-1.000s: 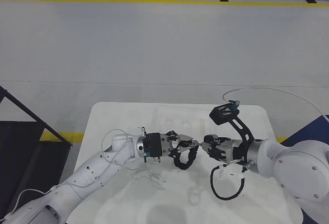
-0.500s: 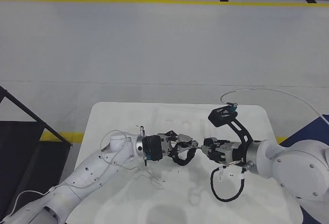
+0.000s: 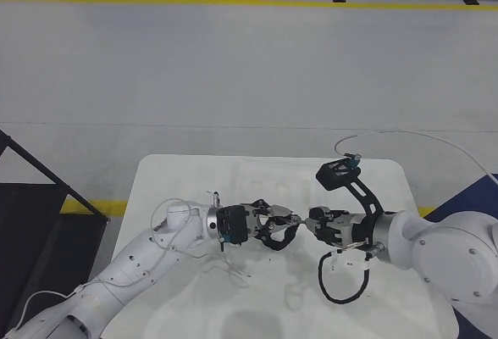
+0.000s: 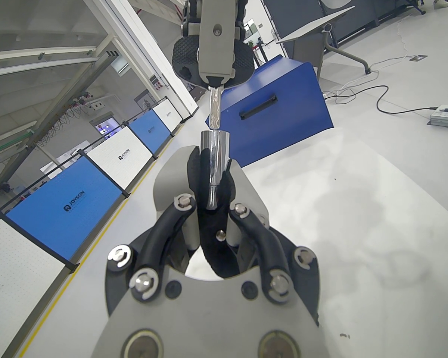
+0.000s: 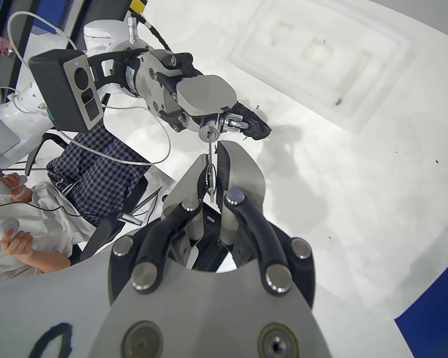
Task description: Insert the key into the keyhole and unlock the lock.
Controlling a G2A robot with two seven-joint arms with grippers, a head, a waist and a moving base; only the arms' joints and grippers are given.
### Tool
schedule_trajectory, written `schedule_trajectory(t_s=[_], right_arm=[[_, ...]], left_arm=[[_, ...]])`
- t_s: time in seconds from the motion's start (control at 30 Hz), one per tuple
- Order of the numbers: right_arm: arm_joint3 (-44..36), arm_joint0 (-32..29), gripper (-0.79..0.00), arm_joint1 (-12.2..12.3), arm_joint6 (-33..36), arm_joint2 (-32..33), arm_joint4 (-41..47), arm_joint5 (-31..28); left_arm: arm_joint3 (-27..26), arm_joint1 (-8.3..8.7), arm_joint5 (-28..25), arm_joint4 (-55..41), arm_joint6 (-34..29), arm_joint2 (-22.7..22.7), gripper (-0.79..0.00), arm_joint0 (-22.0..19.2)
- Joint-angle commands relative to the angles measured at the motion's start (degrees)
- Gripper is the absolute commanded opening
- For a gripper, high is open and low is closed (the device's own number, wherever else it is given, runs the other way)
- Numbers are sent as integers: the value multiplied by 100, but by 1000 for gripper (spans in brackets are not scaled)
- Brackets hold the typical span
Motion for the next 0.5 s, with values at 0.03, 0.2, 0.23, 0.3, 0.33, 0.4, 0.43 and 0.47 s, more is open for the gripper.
schedule_trajectory(t_s=[0.03,0.2,0.23,0.3,0.33,0.4,0.43,0.47], right_arm=[[4,32,-785,27,-22,-36,49,22],[33,86,-785,72,-56,-113,106,57],[35,99,-785,80,-65,-127,117,65],[37,128,-785,98,-80,-156,116,80],[39,143,-785,108,-85,-174,99,85],[41,168,-785,126,-99,-213,90,99],[37,184,-785,135,-109,-229,77,109],[37,196,-785,144,-117,-249,68,118]], left_arm=[[2,-13,-22,7,6,-11,-785,1],[5,-32,-39,28,5,-34,-785,12],[5,-36,-43,32,5,-40,-785,14],[-2,-42,-50,50,-6,-48,-785,18],[-8,-44,-57,69,-18,-52,-785,17],[-17,-51,-74,79,-39,-58,-785,25],[-25,-55,-84,70,-48,-63,-785,29],[-31,-59,-102,60,-44,-64,-785,34]])
